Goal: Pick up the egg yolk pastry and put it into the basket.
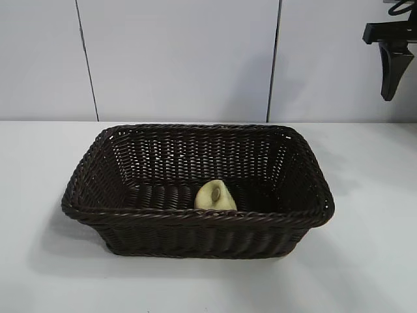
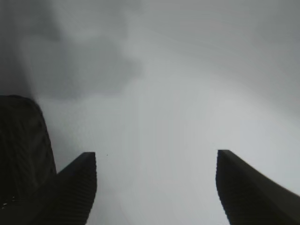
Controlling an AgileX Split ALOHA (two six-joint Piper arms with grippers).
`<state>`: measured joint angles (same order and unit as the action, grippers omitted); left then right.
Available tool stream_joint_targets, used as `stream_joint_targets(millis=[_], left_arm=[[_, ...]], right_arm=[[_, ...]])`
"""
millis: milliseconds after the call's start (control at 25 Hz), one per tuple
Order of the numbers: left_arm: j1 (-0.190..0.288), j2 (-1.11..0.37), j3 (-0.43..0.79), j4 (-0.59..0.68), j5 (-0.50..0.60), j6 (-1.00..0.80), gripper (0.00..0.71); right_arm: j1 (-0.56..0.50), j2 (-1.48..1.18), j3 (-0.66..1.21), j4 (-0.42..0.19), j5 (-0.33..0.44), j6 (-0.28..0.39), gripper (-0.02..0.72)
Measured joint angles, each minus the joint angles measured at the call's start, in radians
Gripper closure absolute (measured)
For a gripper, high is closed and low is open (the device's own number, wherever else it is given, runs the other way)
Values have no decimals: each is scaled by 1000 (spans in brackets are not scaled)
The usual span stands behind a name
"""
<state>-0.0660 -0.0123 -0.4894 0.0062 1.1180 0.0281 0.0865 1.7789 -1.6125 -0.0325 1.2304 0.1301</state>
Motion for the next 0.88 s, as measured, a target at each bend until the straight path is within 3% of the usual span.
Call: stream_joint_targets(millis=[280,480,880], left_arm=[[0,0,0,0,0,0,112],[0,0,0,0,0,0,112],[0,0,0,0,0,0,112]], right_arm=[[39,-150,0,16,4,0,185],[39,-268,31,-16,8,0,185],[39,-563,502,-50,8,-2,185]])
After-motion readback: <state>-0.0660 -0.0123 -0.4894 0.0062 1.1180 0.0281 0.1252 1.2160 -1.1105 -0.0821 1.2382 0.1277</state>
